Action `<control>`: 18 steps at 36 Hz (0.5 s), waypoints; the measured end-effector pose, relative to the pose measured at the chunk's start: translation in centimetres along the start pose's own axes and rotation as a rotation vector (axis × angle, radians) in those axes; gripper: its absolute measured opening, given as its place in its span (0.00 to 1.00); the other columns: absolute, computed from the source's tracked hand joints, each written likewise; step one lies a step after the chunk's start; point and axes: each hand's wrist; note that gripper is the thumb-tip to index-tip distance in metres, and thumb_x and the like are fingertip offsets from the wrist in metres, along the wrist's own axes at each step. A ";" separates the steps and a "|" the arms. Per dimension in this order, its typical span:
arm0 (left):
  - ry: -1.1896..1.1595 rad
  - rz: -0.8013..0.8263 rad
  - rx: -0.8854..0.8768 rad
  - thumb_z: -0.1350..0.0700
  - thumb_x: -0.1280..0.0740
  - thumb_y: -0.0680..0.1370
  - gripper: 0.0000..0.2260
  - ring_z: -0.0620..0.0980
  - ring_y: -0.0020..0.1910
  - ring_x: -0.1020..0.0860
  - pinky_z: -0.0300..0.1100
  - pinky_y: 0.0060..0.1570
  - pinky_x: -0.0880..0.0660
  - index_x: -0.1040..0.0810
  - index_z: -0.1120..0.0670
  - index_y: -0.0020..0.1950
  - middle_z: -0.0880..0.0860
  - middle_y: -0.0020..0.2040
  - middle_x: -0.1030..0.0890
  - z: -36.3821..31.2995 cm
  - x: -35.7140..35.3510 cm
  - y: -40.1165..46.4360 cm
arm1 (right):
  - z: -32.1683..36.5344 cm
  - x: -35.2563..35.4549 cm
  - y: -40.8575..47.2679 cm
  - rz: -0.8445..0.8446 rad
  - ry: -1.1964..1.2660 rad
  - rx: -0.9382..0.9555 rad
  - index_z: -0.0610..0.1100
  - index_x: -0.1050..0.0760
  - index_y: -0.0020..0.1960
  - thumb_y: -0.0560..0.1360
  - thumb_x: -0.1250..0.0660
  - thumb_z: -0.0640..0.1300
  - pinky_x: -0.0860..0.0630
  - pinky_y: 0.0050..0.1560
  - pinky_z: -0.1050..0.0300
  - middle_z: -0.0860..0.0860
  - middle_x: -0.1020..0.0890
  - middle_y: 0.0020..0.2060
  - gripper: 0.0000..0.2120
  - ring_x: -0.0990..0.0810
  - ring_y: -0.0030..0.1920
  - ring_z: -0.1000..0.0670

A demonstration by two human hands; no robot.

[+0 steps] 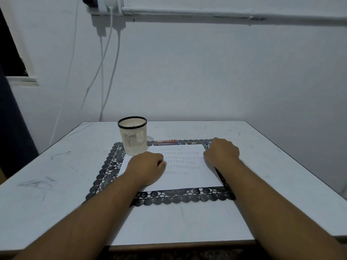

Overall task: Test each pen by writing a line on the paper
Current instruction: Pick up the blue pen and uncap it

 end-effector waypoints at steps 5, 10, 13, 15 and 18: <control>-0.015 0.012 -0.001 0.46 0.43 0.83 0.17 0.47 0.36 0.27 0.43 0.32 0.37 0.33 0.49 0.36 0.48 0.35 0.24 0.1 -0.1 0.0 | 0.1 -0.4 -0.1 0.036 0.024 -0.011 0.47 0.27 0.47 0.79 0.36 0.45 0.25 0.49 0.53 0.48 0.19 0.52 0.03 0.19 0.52 0.43; -0.032 -0.008 -0.013 0.46 0.42 0.83 0.16 0.46 0.35 0.28 0.42 0.32 0.38 0.33 0.49 0.36 0.48 0.35 0.25 0.0 0.0 -0.1 | 0.0 -0.2 -0.2 0.025 0.147 0.024 0.48 0.34 0.37 0.79 0.34 0.47 0.31 0.39 0.56 0.51 0.23 0.39 0.14 0.24 0.40 0.47; -0.042 -0.041 -0.027 0.47 0.41 0.82 0.16 0.46 0.34 0.29 0.42 0.31 0.39 0.34 0.50 0.35 0.48 0.34 0.26 0.0 0.0 -0.1 | 0.4 -0.1 -0.2 -0.024 0.262 0.072 0.43 0.26 0.39 0.77 0.32 0.50 0.34 0.33 0.55 0.49 0.22 0.34 0.13 0.28 0.33 0.50; -0.055 -0.099 -0.047 0.46 0.39 0.81 0.15 0.47 0.35 0.28 0.42 0.32 0.38 0.34 0.49 0.36 0.46 0.34 0.26 0.0 0.1 -0.1 | 0.9 0.1 -0.4 -0.054 0.362 0.166 0.44 0.23 0.40 0.77 0.31 0.52 0.34 0.33 0.55 0.49 0.20 0.34 0.13 0.27 0.32 0.49; -0.107 -0.252 -0.143 0.47 0.33 0.79 0.09 0.44 0.40 0.31 0.42 0.35 0.37 0.31 0.45 0.42 0.42 0.38 0.28 0.1 0.6 0.3 | 1.8 0.5 -1.1 0.034 0.453 0.341 0.50 0.23 0.39 0.77 0.30 0.49 0.35 0.33 0.56 0.53 0.23 0.33 0.09 0.28 0.33 0.51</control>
Point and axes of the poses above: each hand's wrist, its own y-axis towards the middle knuckle, its own x-axis out of the back of the hand, z = x × y
